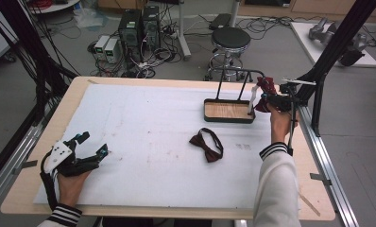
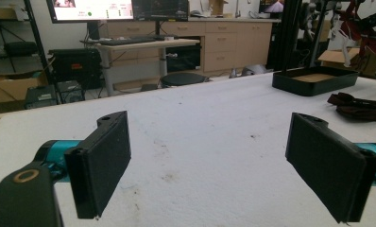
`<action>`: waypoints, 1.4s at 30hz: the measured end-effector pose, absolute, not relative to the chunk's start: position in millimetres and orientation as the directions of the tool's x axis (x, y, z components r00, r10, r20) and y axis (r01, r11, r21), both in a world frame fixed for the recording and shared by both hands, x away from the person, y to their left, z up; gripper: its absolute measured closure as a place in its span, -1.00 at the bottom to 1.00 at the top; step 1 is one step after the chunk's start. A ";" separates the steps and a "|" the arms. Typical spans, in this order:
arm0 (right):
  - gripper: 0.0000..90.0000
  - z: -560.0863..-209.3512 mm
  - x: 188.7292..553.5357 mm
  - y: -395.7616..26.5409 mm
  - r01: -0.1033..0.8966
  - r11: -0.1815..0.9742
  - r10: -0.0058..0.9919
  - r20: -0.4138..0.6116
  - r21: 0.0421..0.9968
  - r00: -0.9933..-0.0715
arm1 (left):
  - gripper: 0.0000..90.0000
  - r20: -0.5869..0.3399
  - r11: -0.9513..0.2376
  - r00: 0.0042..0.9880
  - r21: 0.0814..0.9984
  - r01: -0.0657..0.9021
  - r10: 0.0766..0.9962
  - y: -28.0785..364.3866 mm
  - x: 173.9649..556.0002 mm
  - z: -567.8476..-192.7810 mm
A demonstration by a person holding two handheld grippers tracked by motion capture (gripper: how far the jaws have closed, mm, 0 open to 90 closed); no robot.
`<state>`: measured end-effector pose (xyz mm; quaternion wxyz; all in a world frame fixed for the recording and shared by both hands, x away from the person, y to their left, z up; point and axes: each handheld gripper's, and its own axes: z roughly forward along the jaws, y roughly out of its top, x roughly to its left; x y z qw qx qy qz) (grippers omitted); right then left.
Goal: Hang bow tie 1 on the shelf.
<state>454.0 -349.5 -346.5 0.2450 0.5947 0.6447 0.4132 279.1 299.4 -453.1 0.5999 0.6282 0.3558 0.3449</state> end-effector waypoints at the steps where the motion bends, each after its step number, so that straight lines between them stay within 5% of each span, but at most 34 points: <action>1: 0.68 -346.5 453.9 -349.8 0.564 -0.046 0.969 0.175 0.825 -0.177 | -0.66 0.007 -0.027 0.509 0.999 0.033 0.861 299.4 279.1 -453.2; 3: 0.58 -346.8 454.0 -349.9 0.564 -0.042 0.966 0.178 0.825 -0.189 | -0.66 0.006 -0.027 0.509 0.999 0.034 0.861 299.3 279.1 -453.1; 6: -0.32 -348.9 456.7 -347.9 0.570 -0.013 0.964 0.162 0.822 -0.213 | -0.66 0.006 -0.027 0.509 0.999 0.033 0.861 299.3 279.1 -453.1; 9: -0.74 -349.9 456.2 -343.4 0.580 0.039 0.976 0.093 0.814 -0.196 | -0.66 0.006 -0.027 0.509 0.999 0.033 0.861 299.3 279.1 -453.1; 18: -0.81 -345.6 441.1 -346.3 0.562 0.039 0.961 0.123 0.826 -0.247 | -0.66 0.006 -0.026 0.508 0.999 0.032 0.861 299.3 279.2 -453.2; 42: -0.81 -321.7 335.7 -296.5 0.283 0.082 0.862 0.075 0.956 -0.502 | -0.66 0.002 -0.023 0.509 0.999 0.033 0.861 300.0 279.3 -453.1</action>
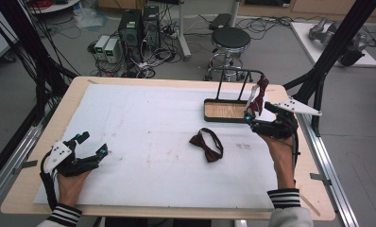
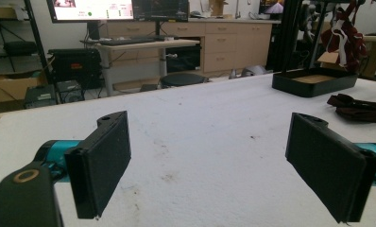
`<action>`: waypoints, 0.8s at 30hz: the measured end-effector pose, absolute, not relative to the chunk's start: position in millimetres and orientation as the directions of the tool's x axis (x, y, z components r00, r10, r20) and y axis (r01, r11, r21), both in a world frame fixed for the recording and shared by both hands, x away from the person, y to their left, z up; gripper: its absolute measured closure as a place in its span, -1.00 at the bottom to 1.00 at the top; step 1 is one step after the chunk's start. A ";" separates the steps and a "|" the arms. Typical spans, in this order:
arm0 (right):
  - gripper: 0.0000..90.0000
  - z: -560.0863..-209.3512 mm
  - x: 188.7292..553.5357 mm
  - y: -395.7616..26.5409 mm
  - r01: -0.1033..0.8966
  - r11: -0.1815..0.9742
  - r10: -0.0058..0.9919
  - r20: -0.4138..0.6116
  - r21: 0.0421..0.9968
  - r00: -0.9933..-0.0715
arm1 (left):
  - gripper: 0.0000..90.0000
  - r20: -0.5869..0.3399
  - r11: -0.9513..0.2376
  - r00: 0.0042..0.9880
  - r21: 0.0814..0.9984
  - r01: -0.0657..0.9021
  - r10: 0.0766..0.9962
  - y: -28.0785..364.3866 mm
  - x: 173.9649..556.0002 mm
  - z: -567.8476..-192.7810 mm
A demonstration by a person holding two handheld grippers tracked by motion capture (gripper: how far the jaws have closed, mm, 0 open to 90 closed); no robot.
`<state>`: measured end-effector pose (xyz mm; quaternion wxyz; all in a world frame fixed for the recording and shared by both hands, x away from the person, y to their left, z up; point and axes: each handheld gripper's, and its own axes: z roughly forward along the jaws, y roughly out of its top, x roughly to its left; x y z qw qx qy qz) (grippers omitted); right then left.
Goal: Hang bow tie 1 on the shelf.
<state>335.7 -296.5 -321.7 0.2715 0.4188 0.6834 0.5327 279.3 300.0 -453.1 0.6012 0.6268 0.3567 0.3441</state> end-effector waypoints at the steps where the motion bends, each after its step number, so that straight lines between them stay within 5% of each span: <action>1: -0.81 -322.0 329.8 -291.8 0.273 0.080 0.855 0.075 0.959 -0.513 | -0.66 0.001 -0.021 0.509 0.999 0.034 0.861 299.9 279.3 -453.1; 24: -0.81 -361.3 291.1 -256.9 0.184 0.135 0.780 0.010 0.974 -0.626 | -0.66 0.002 -0.021 0.509 0.999 0.031 0.861 299.5 278.7 -453.3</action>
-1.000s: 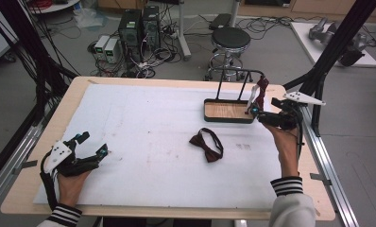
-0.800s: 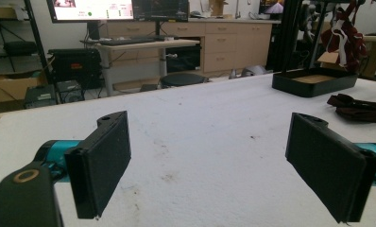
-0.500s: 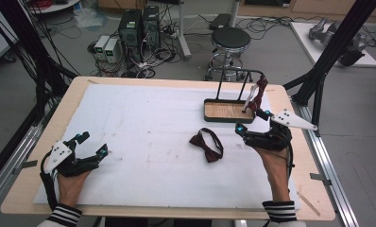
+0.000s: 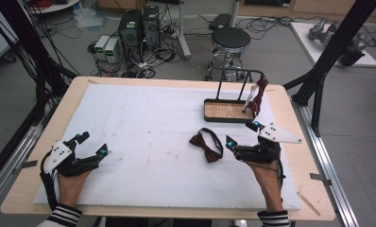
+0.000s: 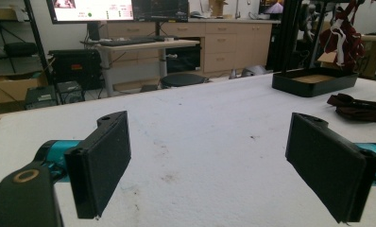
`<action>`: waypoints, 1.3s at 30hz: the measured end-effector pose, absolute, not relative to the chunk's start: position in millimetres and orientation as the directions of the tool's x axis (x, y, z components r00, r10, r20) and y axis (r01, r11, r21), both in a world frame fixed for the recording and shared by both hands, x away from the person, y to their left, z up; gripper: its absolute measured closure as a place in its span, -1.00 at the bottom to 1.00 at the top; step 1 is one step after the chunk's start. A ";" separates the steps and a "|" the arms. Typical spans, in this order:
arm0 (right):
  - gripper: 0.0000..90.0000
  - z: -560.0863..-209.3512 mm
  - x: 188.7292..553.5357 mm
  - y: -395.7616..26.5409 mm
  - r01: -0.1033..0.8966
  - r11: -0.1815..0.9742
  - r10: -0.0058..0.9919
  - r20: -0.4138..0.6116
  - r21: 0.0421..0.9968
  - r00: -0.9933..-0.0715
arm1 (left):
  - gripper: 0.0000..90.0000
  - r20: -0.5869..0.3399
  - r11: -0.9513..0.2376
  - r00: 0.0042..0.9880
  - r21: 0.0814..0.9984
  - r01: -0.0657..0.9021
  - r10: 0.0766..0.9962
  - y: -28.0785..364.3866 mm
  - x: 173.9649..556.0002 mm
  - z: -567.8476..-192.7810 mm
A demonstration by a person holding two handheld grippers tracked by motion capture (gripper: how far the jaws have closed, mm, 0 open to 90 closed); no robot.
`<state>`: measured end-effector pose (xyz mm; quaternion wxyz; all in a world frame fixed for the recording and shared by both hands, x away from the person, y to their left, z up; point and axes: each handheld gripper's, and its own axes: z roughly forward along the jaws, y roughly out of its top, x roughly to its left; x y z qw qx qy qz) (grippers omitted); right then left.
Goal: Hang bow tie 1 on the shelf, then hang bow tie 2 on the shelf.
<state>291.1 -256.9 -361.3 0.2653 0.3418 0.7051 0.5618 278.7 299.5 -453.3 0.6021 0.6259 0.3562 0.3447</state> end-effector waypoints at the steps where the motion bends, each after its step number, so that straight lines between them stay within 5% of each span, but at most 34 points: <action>1: -0.81 -363.6 290.5 -256.0 0.180 0.134 0.779 0.009 0.974 -0.627 | -0.66 0.003 -0.022 0.509 0.999 0.030 0.861 299.4 278.7 -453.3; 24: -0.81 -369.5 290.7 -257.7 0.200 0.119 0.791 0.029 0.973 -0.612 | -0.66 0.013 -0.028 0.506 0.999 0.023 0.863 299.2 277.9 -453.4; 39: -0.81 -374.5 300.6 -232.8 0.300 0.301 0.714 -0.006 0.905 -0.700 | -0.66 0.013 -0.029 0.506 0.999 0.023 0.863 299.1 278.0 -453.4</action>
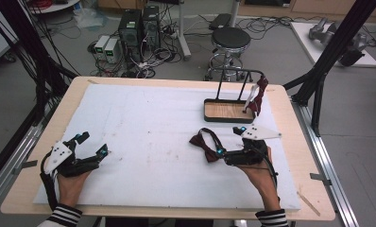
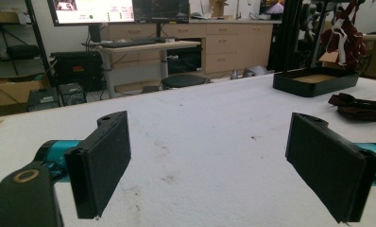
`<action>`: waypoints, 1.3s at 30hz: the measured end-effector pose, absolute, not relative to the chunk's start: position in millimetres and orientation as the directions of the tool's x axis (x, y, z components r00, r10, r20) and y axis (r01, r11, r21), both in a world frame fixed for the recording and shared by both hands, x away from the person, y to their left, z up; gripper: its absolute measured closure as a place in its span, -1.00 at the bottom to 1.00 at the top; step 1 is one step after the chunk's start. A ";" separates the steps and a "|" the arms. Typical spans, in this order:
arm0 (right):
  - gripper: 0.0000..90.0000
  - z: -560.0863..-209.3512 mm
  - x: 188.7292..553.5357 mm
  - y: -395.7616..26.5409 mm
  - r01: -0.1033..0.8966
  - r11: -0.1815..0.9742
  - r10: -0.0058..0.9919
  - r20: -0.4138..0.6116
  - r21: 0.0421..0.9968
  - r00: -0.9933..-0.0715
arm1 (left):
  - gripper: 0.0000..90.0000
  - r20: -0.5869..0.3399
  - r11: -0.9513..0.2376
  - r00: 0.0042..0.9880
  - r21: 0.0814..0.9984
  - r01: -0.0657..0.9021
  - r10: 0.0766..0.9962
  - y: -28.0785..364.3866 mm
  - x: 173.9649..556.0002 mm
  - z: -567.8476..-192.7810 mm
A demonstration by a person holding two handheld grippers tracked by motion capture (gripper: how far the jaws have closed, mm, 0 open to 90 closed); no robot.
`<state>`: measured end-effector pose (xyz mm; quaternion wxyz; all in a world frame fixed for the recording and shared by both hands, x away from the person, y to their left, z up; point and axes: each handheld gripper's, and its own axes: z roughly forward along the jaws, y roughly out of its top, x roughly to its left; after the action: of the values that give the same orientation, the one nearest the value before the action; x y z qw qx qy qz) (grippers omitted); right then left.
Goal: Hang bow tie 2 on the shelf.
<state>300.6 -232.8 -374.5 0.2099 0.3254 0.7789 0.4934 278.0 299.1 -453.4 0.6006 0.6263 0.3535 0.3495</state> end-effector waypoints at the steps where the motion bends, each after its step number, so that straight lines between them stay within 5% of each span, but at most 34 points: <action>1: -0.81 -375.5 301.1 -230.2 0.303 0.330 0.707 -0.021 0.894 -0.707 | -0.66 0.012 -0.028 0.506 0.999 0.023 0.862 299.1 278.0 -453.4; 18: -0.80 -399.1 318.2 -198.6 0.419 0.524 0.639 -0.017 0.742 -0.769 | -0.66 0.014 -0.029 0.505 0.999 0.021 0.863 298.7 278.0 -453.4; 39: -0.55 -417.4 334.2 -172.7 0.507 0.636 0.633 -0.017 0.582 -0.774 | -0.66 0.014 -0.030 0.506 0.999 0.022 0.862 298.7 278.1 -453.4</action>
<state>334.2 -172.7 -417.4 0.1102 0.3176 0.8976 0.2851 278.1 298.7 -453.4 0.6005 0.6264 0.3530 0.3498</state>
